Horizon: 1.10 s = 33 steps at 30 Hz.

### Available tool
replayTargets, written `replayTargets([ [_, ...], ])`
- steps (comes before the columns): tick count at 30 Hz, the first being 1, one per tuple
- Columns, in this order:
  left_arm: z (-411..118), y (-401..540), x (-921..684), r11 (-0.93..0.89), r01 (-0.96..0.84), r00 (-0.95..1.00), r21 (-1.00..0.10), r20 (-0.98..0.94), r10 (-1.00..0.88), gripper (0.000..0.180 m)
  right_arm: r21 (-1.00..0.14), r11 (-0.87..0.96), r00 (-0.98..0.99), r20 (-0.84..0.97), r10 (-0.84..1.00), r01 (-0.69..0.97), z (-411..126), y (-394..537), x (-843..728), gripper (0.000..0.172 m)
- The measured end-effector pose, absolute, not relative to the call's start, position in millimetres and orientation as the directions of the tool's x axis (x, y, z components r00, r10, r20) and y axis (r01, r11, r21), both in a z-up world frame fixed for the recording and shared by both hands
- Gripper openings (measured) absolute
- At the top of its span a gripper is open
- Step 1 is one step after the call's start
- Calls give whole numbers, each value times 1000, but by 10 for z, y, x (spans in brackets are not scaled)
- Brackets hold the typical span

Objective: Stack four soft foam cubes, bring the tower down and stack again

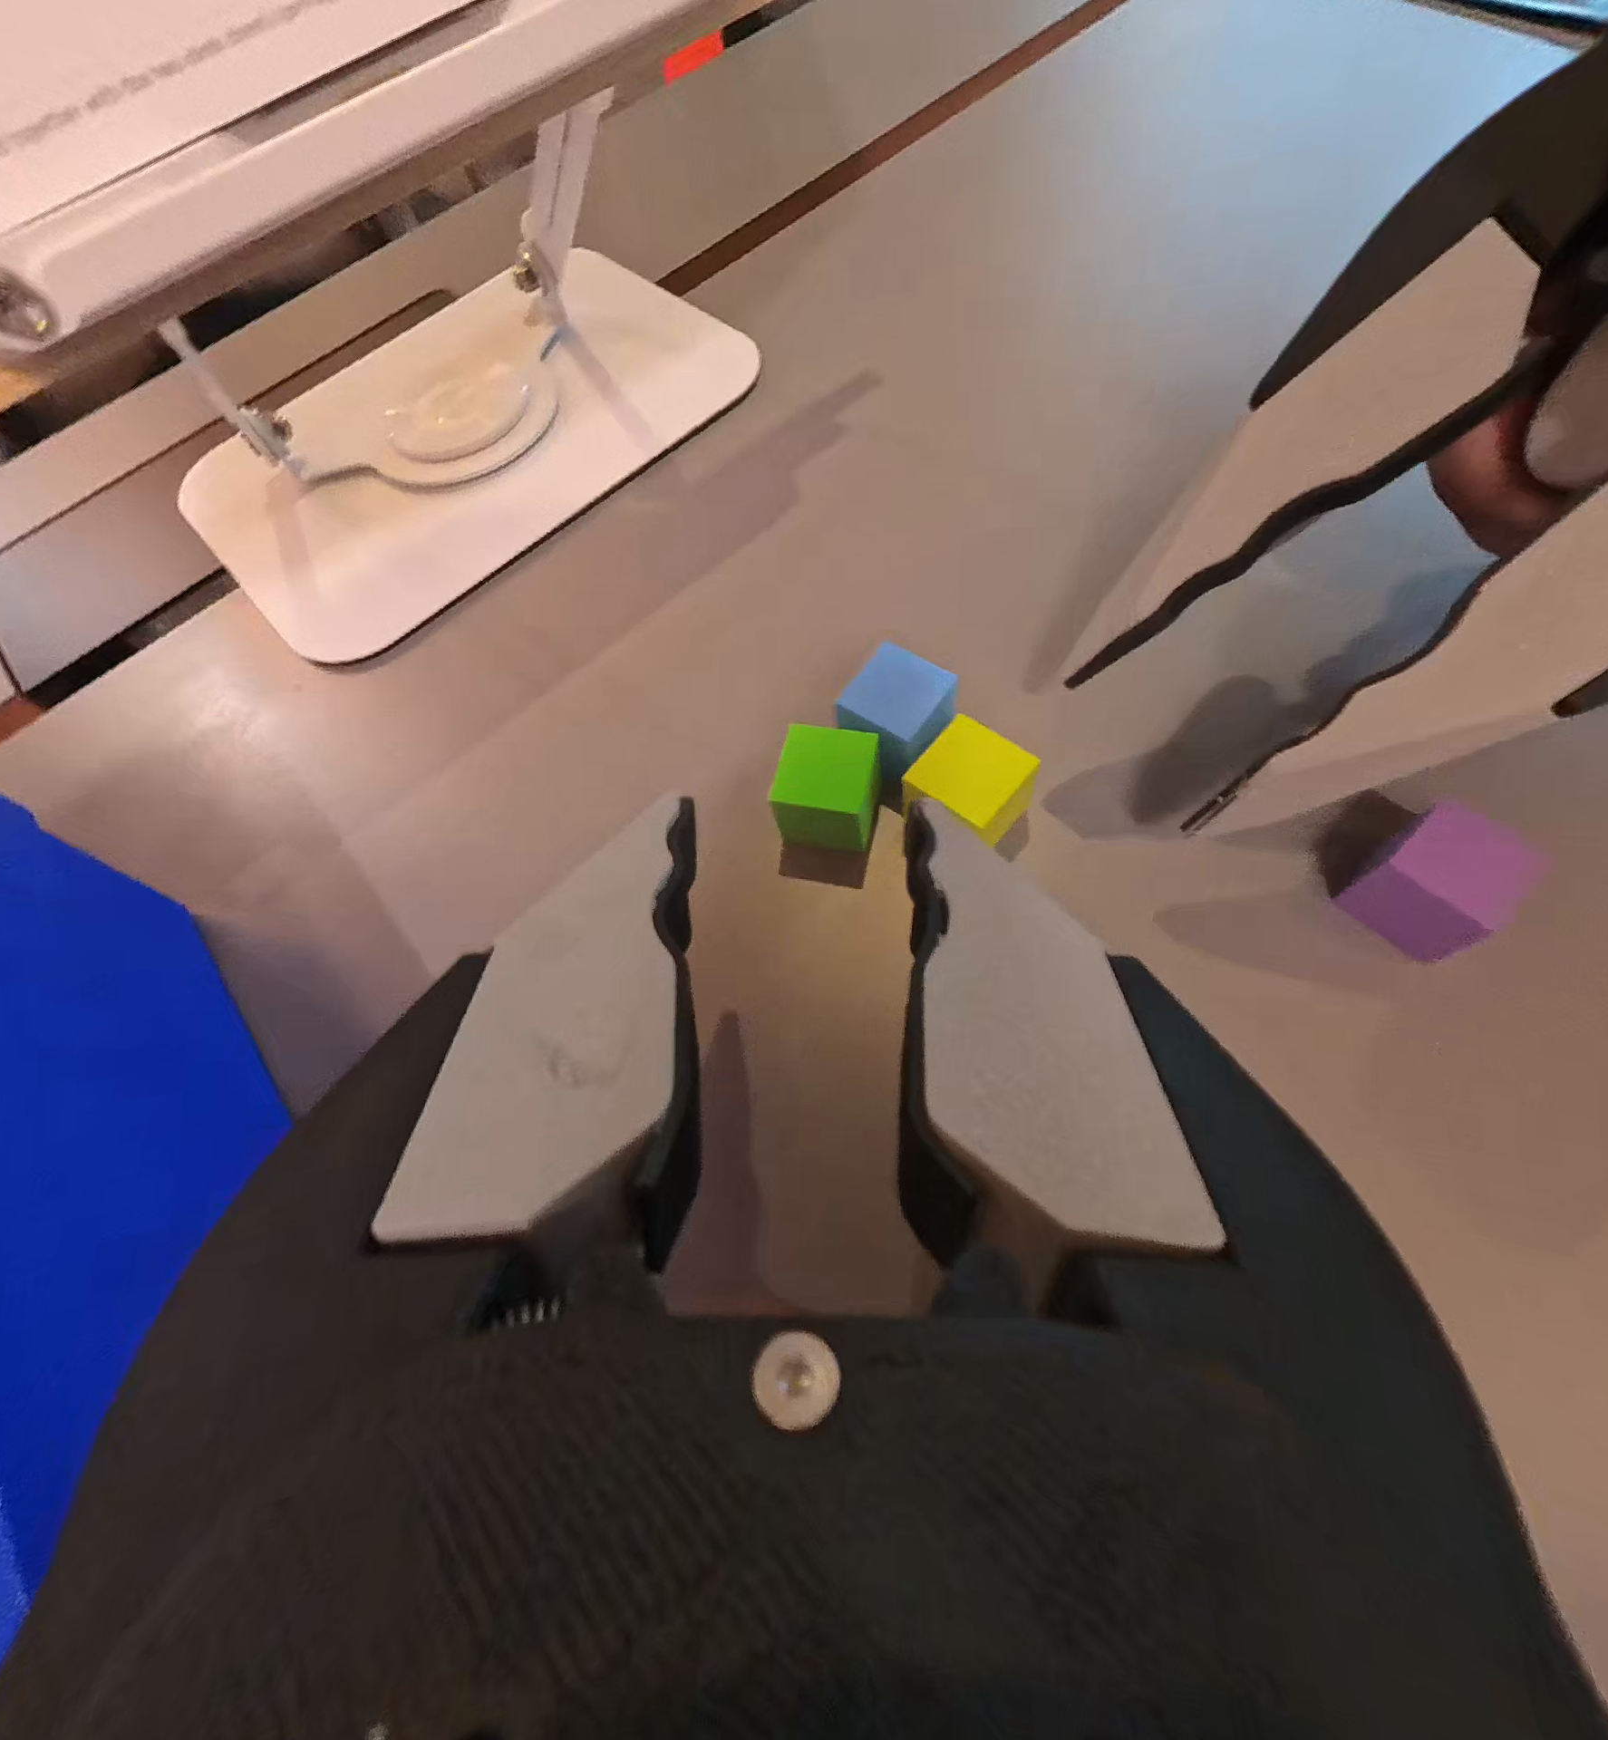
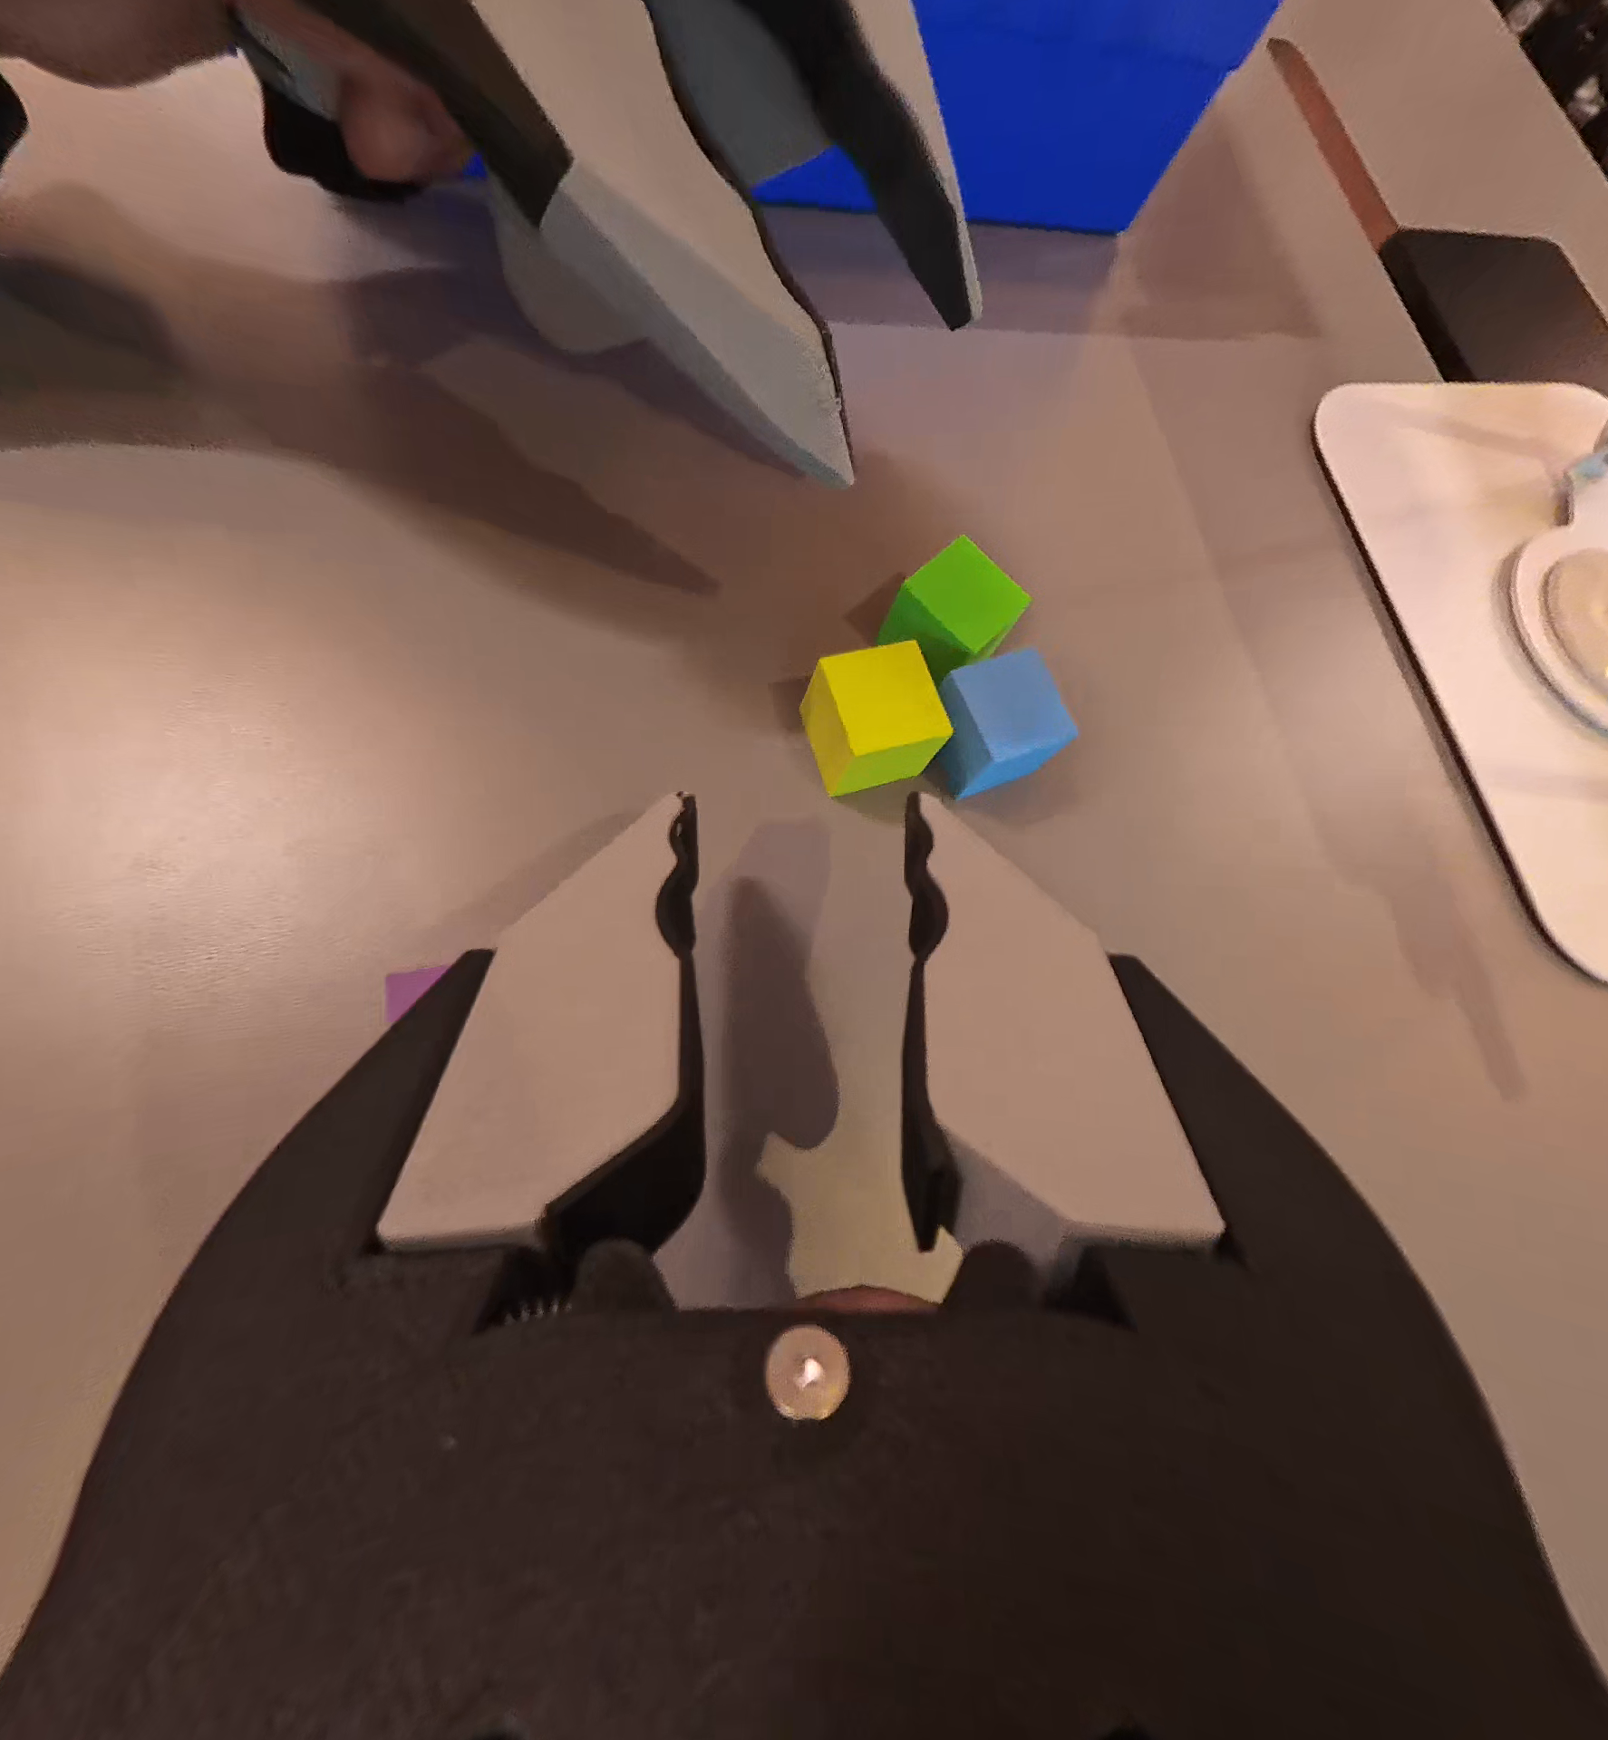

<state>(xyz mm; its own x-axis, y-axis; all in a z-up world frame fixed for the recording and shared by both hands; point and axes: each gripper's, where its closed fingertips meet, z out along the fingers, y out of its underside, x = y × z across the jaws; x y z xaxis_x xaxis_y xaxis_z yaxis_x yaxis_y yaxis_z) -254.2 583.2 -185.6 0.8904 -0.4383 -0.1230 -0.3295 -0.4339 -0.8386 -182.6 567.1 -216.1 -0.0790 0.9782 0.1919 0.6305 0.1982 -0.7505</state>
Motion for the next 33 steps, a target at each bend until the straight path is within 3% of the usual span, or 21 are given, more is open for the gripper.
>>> replayTargets([
  [7, -1932, 5857, -2672, -491, -295, 917, -819, -100, -385, 43, -699, 336, -249, 229, 941, 631, -2188, 5675, -2071, 39],
  [12, -1942, 5848, -2635, -498, -314, 915, -808, -116, -387, 43, -661, 395, -268, 290, 919, 638, -2261, 5757, -2149, 42],
  [33, -2024, 5849, -2583, -511, -348, 906, -786, -142, -399, 44, -681, 375, -280, 252, 927, 629, -2329, 5810, -2179, 35],
])
